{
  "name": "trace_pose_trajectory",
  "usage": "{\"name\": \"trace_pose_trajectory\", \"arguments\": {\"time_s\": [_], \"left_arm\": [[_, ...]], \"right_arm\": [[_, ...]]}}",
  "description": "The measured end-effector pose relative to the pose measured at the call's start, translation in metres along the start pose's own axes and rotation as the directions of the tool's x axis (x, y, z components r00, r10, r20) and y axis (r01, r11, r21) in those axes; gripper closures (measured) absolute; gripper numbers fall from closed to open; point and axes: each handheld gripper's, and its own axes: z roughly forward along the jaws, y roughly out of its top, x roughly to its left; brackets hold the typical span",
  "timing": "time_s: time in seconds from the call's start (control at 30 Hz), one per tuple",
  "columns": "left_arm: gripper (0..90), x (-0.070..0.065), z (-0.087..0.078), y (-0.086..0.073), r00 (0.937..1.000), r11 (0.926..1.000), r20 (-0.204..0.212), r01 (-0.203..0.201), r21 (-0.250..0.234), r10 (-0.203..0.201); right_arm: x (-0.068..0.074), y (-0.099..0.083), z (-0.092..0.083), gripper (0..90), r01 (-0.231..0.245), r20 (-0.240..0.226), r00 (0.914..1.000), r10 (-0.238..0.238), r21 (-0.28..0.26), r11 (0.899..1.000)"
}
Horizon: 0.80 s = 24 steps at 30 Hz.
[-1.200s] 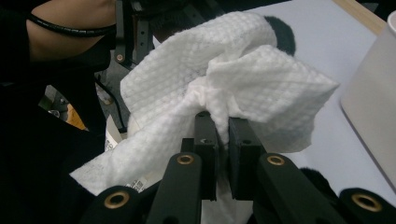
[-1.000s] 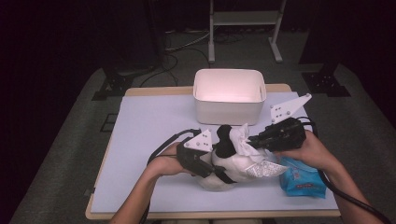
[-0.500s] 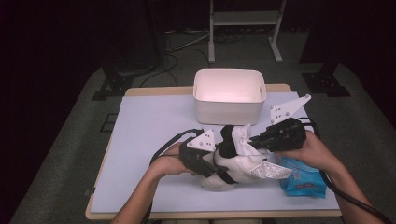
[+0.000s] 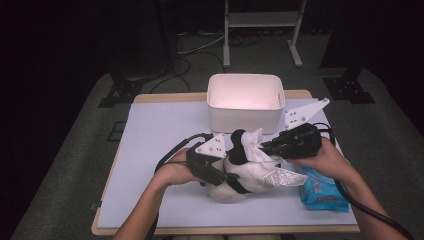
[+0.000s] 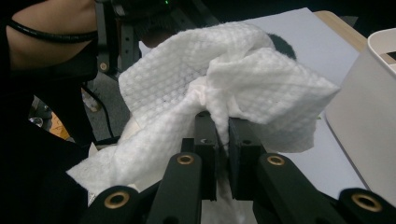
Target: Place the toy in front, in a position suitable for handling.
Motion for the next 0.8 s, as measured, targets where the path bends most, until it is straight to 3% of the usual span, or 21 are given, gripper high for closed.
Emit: {"name": "trace_pose_trajectory", "arguments": {"time_s": [0.17,0.37,0.47,0.67,0.8], "left_arm": [[40.8,0.0,0.004,0.0,1.0,0.9993,-0.002,0.004,0.036,-0.004],[39.8,0.001,0.014,0.0,0.9998,0.9989,0.015,0.012,0.044,-0.013],[37.2,0.003,0.022,0.002,0.9995,0.9981,0.013,0.028,0.056,-0.028],[28.1,0.003,0.027,0.001,0.9991,0.9978,0.012,0.04,0.053,-0.041],[20.6,0.0,0.02,-0.005,0.9986,0.9956,-0.016,0.052,0.078,-0.051]], "right_arm": [[0.001,-0.003,0.006,82.9,0.01,0.028,0.9995,-0.011,0.05,0.999],[0.001,-0.006,0.007,82.9,0.006,0.026,0.9996,-0.008,0.058,0.998],[-0.001,-0.011,0.007,82.8,0.009,0.047,0.9988,-0.013,0.1,0.995],[-0.009,-0.029,0.004,82.8,-0.047,0.053,0.9977,0.043,0.088,0.995],[-0.014,-0.04,0.001,82.9,-0.076,0.074,0.9948,0.07,0.084,0.994]]}}
